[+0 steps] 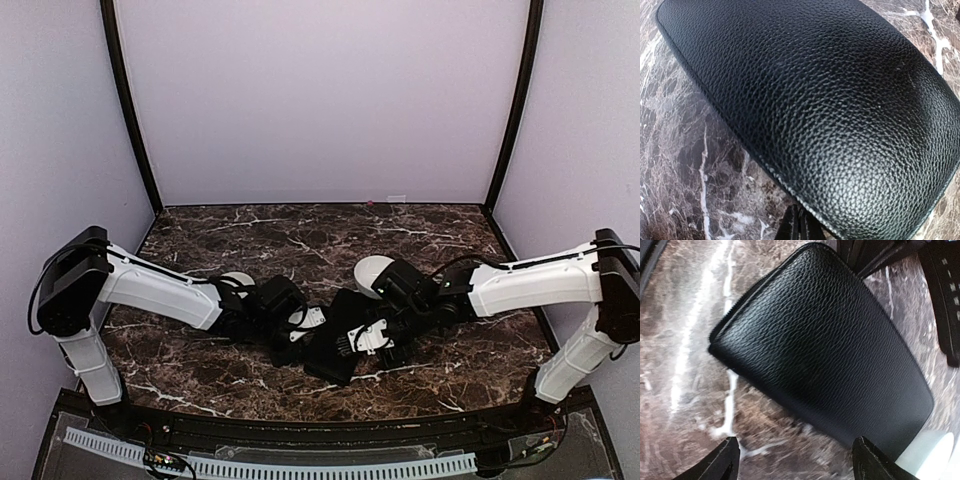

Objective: Sort the hair-cutting tools

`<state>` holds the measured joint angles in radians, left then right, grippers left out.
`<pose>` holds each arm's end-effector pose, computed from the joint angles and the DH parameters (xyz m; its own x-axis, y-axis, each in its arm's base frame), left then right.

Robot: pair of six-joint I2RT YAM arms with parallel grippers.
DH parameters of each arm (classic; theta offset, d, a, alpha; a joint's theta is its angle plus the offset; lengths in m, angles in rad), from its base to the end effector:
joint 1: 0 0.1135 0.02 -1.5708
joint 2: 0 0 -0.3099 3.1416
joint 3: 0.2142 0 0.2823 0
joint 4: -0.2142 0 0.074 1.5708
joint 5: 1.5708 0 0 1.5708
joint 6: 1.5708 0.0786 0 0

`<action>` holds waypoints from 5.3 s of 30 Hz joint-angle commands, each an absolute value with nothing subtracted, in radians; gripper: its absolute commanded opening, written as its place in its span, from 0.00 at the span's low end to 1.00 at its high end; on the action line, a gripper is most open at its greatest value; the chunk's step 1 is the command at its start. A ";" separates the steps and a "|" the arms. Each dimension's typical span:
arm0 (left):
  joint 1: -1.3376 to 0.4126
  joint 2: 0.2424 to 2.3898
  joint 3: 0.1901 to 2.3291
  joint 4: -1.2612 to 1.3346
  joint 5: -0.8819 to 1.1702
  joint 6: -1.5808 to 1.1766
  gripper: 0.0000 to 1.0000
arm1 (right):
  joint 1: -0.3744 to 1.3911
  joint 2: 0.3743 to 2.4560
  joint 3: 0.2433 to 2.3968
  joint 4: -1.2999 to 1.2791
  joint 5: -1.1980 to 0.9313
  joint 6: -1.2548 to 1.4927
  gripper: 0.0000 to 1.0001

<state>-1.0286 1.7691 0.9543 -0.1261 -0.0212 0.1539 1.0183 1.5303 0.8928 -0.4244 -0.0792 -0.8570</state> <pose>0.2098 -0.3451 0.1345 -0.2818 0.7647 -0.5795 0.9038 0.4143 0.1072 0.1727 0.2919 0.1741 0.3566 -0.8573 -0.3712 -0.9152 -0.2408 -0.3230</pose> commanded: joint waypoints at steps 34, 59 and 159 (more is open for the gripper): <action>-1.180 1.701 0.875 -0.005 0.195 -0.072 0.00 | 1.005 1.801 0.967 -0.313 -0.110 -0.844 0.58; -0.985 1.533 0.795 -0.121 -0.242 -0.005 0.00 | 0.917 1.536 0.975 -0.466 -0.199 -0.764 0.65; -0.936 1.693 0.857 0.022 -0.214 0.136 0.00 | 0.945 1.687 1.055 -0.362 -0.117 -0.842 0.67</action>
